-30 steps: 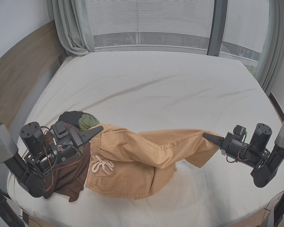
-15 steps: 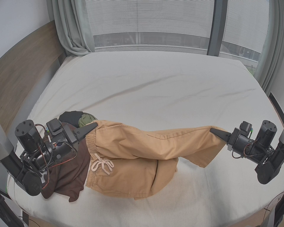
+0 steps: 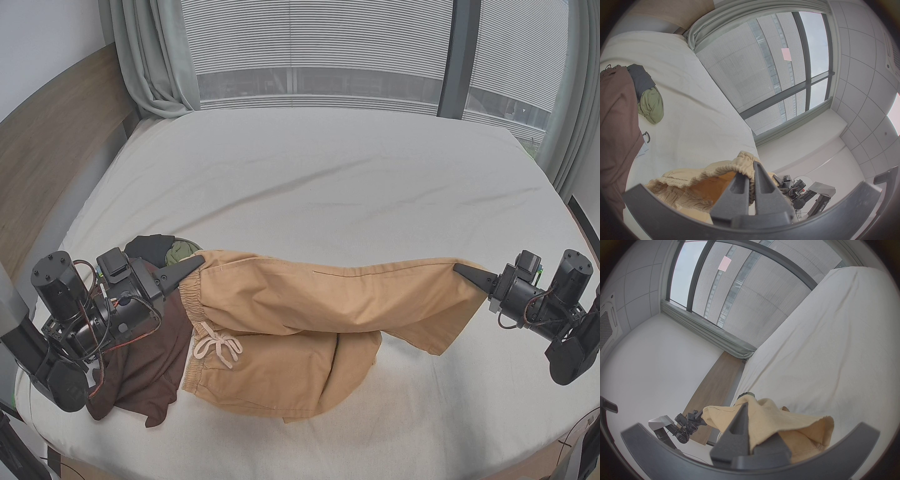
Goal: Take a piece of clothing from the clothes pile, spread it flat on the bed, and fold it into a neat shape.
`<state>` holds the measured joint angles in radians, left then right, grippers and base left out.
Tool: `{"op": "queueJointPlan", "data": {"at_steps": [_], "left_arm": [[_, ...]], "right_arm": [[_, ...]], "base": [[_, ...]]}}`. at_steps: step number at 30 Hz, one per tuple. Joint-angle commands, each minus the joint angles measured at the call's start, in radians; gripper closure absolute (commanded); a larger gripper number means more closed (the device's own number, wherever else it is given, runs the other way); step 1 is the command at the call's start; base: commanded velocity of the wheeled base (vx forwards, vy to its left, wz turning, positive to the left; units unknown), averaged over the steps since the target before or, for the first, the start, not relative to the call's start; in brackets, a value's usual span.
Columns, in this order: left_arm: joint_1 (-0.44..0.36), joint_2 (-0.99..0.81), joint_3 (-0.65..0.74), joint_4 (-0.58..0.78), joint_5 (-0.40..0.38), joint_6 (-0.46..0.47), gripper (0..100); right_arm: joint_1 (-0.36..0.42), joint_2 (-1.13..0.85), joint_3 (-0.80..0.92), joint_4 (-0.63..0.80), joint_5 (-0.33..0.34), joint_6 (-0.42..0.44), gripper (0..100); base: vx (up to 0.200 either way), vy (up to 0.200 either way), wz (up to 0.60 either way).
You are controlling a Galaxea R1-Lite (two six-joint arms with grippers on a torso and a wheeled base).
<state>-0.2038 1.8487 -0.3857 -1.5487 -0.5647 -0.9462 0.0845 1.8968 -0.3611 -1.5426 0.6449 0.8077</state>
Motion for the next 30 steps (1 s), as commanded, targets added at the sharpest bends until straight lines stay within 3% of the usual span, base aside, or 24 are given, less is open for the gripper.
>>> {"op": "queueJointPlan", "data": {"at_steps": [1,30], "left_arm": [[0.001,0.01,-0.004,-0.001,0.003,-0.002,100],[0.044,0.055,-0.036,-0.001,0.006,-0.002,100]], "right_arm": [[-0.014,-0.024,0.001,-0.001,0.007,0.005,100],[-0.051,-0.081,-0.004,-0.001,0.006,0.007,100]], "base": [[0.0,0.0,0.0],[0.0,0.0,0.0]]}}
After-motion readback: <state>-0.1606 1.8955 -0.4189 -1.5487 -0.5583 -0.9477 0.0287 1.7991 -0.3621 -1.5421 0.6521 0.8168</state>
